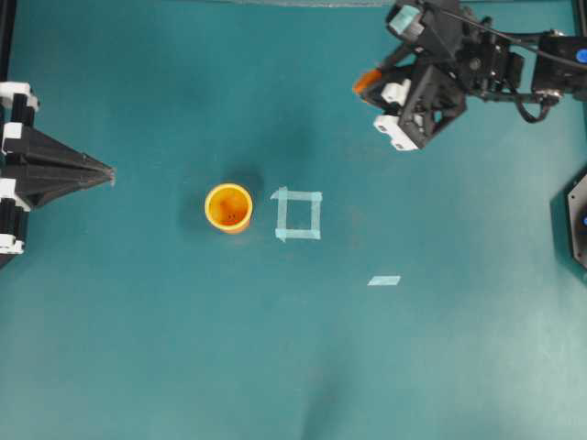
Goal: Move the block toward the cup with right arm.
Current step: 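Carry the held cube left toward the orange cup with the right gripper, then hold the cube beside the orange cup with the right gripper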
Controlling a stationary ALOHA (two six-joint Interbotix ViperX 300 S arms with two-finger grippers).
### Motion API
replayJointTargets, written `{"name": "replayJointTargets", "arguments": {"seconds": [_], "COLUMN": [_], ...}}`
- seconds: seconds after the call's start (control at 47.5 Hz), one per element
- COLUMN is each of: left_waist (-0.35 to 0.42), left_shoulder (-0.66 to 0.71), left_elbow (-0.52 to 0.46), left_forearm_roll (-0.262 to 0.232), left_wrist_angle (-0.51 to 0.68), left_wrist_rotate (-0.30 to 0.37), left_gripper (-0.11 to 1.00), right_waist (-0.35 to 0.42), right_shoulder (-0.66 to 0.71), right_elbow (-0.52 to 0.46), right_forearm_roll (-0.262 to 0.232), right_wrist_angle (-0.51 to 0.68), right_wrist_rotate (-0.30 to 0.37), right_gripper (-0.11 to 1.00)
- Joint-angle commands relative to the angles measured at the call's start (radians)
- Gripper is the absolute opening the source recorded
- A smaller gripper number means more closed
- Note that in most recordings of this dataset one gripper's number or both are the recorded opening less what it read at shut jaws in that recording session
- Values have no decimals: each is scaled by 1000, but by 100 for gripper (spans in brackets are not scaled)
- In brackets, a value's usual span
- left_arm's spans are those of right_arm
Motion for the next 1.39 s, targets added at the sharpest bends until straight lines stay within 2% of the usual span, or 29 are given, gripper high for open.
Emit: {"name": "replayJointTargets", "arguments": {"seconds": [0.0, 0.211, 0.484, 0.632, 0.905, 1.368], "left_waist": [0, 0, 0, 0, 0, 0], "left_shoulder": [5, 5, 2, 2, 2, -3], "left_elbow": [-31, -29, -29, -29, -29, -31], "left_forearm_roll": [5, 5, 5, 5, 5, 5], "left_wrist_angle": [-6, -5, -5, -2, -2, -2], "left_wrist_rotate": [2, 2, 2, 2, 2, 2], "left_gripper": [0, 0, 0, 0, 0, 0], "right_waist": [15, 48, 130, 170, 216, 238], "right_shoulder": [12, 103, 222, 268, 325, 351], "right_elbow": [-61, -163, -319, -385, -445, -445], "right_forearm_roll": [-3, -3, -3, -3, -3, 3], "right_wrist_angle": [-38, -57, -60, -60, -75, -140], "right_wrist_rotate": [-23, -81, -192, -227, -232, -224], "right_gripper": [41, 41, 41, 41, 41, 41]}}
